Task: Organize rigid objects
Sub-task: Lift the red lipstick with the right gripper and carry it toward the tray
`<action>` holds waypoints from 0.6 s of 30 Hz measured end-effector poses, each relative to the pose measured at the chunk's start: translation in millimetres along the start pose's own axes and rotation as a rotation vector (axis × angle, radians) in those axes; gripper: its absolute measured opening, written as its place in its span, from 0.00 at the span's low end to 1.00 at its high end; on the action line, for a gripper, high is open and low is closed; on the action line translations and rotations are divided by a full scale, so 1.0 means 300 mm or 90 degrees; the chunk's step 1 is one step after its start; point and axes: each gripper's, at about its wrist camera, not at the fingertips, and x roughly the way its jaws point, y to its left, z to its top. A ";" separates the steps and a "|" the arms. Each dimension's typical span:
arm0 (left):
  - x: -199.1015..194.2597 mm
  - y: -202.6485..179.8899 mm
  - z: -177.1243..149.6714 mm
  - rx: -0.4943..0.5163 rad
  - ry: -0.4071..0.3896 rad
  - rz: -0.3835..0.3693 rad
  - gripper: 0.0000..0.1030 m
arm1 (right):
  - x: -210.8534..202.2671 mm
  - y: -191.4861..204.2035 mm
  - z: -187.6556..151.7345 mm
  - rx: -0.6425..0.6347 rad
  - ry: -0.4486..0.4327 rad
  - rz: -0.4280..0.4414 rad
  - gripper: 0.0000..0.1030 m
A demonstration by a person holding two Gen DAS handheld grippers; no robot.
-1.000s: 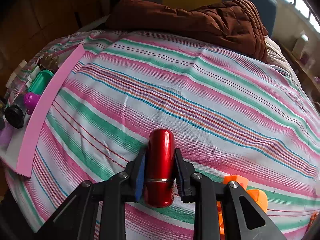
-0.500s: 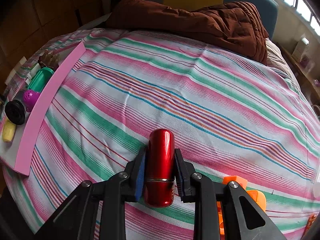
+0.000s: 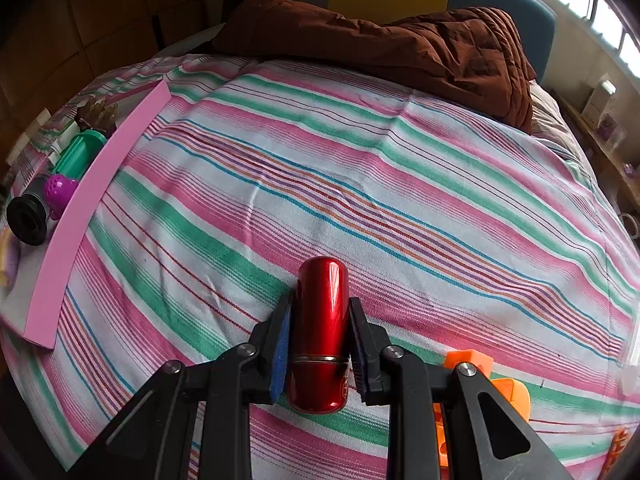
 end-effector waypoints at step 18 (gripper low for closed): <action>-0.039 0.003 -0.005 0.005 -0.016 -0.012 0.33 | -0.043 0.019 -0.029 0.173 0.032 -0.005 0.26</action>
